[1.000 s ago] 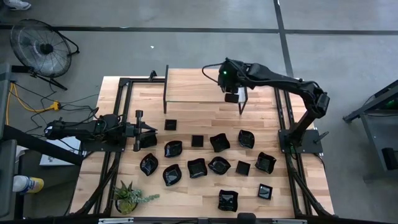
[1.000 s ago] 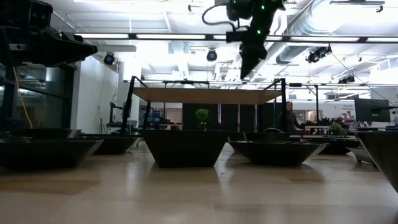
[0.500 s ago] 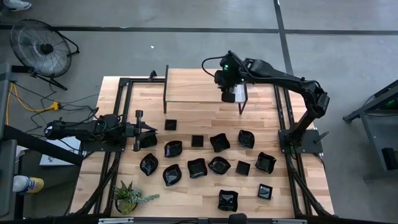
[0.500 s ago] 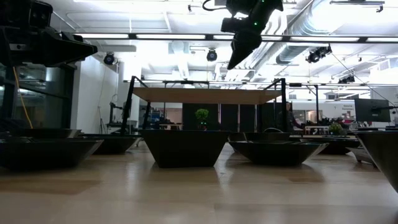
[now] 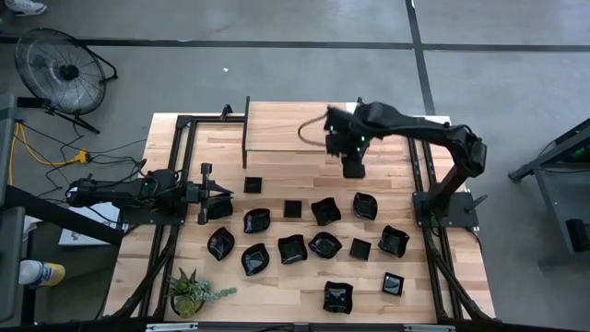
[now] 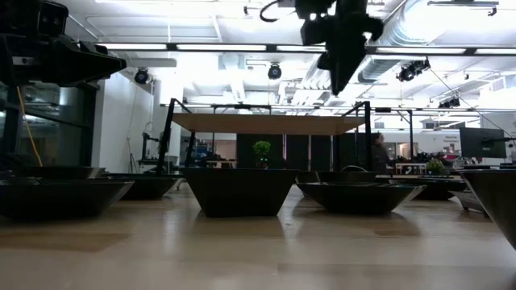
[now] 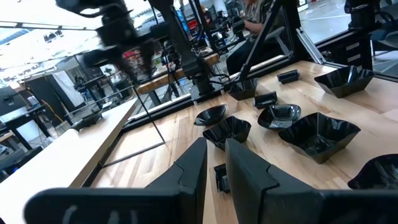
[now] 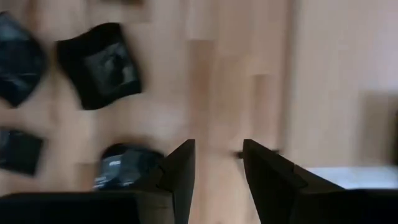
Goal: Pick & Place Mini shaped plates
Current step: Stack the black square plate on top of the black square plate on the shelf
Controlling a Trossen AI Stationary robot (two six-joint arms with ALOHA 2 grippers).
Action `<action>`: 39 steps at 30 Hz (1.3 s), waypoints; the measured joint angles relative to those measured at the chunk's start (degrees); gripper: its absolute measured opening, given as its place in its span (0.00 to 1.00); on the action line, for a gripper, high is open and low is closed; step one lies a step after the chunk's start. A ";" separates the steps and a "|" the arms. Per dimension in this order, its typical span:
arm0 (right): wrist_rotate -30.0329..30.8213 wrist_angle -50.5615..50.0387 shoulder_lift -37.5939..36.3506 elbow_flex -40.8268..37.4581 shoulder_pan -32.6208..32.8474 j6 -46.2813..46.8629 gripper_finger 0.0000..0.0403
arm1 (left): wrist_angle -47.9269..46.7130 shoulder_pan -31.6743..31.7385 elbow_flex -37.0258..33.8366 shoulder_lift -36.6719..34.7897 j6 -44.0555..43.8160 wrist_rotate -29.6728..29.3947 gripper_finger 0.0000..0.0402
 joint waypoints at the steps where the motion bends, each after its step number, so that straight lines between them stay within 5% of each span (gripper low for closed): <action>1: -0.16 -1.41 0.00 0.00 1.83 2.35 0.32 | 0.00 0.00 0.00 -0.01 0.00 0.00 0.14; 12: 2.40 3.40 -1.07 -11.54 23.79 31.61 0.32 | 0.00 0.01 0.00 0.00 0.01 0.00 0.14; 21: 2.77 9.16 -1.09 -20.45 35.38 47.71 0.32 | 0.00 0.01 0.00 0.00 -0.01 0.00 0.14; 28: 1.65 15.40 -2.18 -27.26 38.86 53.15 0.32 | 0.00 0.01 0.00 -0.01 0.00 0.00 0.14; 39: -5.97 27.27 -10.02 -41.21 35.22 52.13 0.32 | 0.00 0.01 0.00 -0.01 0.00 0.00 0.14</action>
